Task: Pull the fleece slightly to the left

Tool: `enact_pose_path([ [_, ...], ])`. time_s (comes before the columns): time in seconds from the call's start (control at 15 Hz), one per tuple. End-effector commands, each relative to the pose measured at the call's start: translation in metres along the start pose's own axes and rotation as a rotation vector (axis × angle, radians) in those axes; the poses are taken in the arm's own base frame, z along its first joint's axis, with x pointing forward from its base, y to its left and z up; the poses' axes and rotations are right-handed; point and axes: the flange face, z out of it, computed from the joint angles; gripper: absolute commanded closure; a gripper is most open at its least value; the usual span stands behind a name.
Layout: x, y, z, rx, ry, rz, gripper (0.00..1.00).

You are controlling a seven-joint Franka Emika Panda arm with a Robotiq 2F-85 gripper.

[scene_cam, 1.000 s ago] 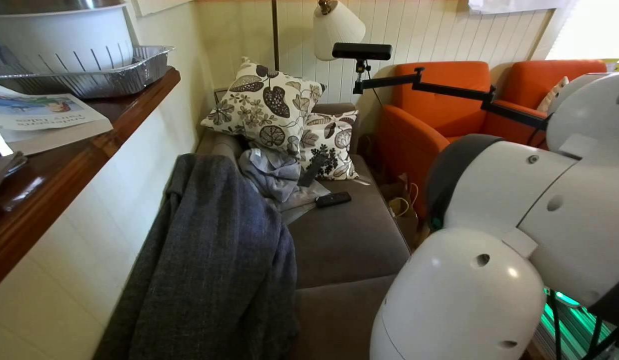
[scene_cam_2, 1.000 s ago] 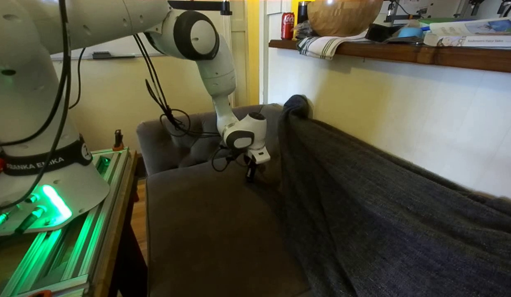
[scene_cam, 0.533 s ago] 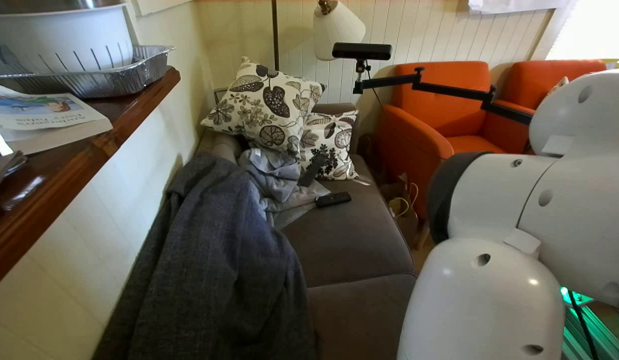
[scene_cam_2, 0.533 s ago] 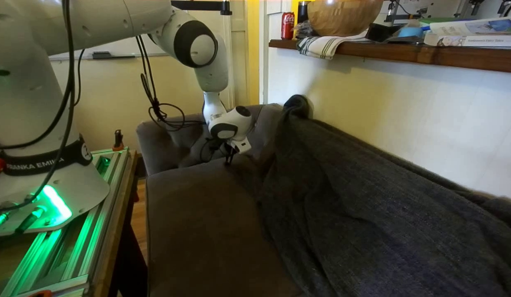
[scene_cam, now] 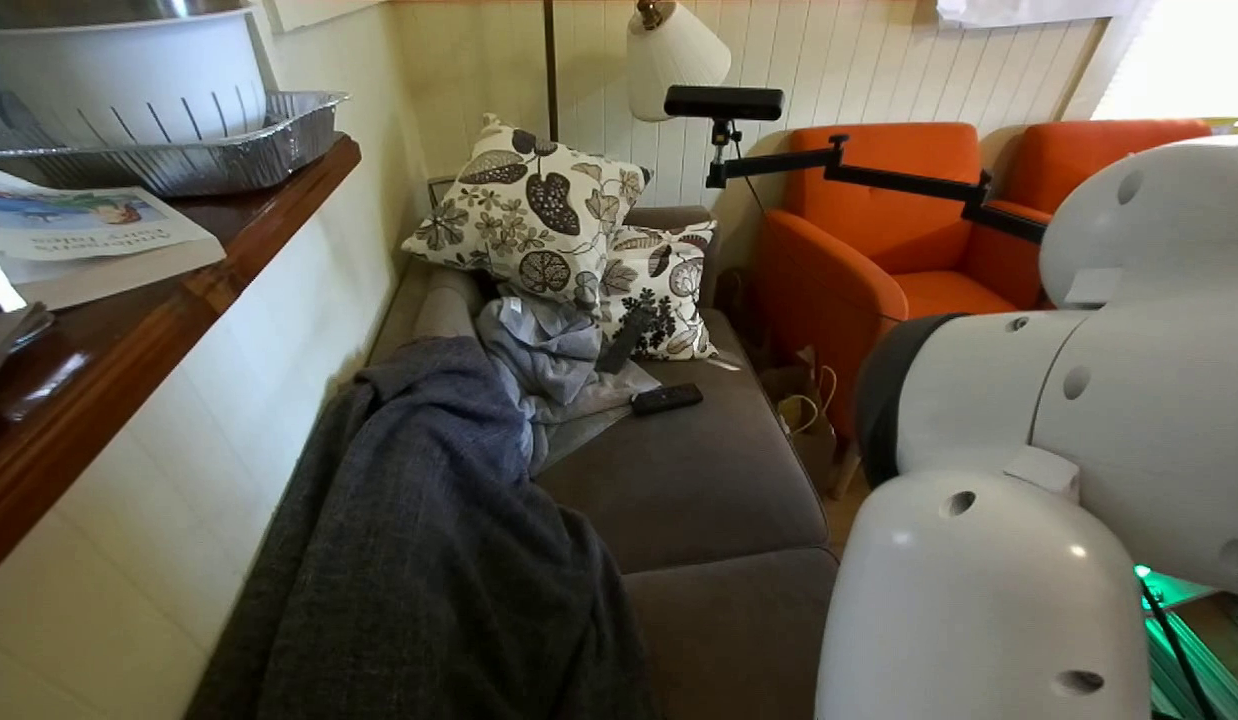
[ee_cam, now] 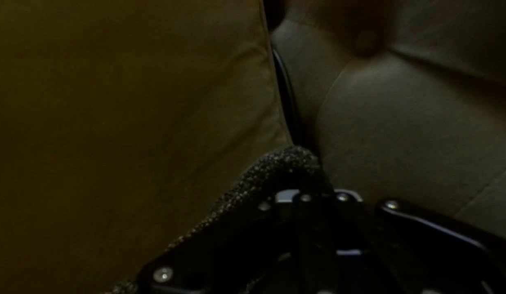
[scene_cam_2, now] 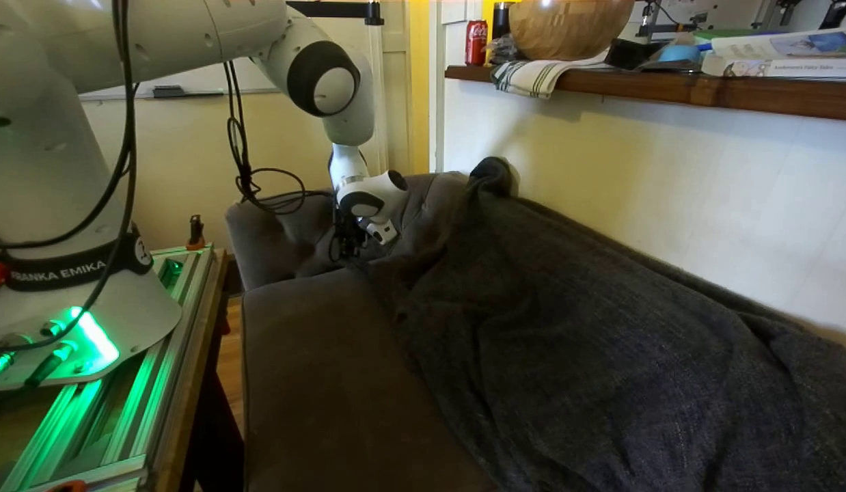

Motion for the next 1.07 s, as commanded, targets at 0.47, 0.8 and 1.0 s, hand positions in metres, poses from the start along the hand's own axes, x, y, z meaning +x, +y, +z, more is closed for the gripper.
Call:
enact_pose_path([
  [0.47,-0.007,0.000,-0.006,-0.046,-0.360,-0.187,0.59],
  [0.8,0.036,0.041,-0.042,-0.158,-0.120,-0.135,0.24],
  [1.0,0.061,0.086,-0.079,-0.168,0.058,-0.066,0.02],
])
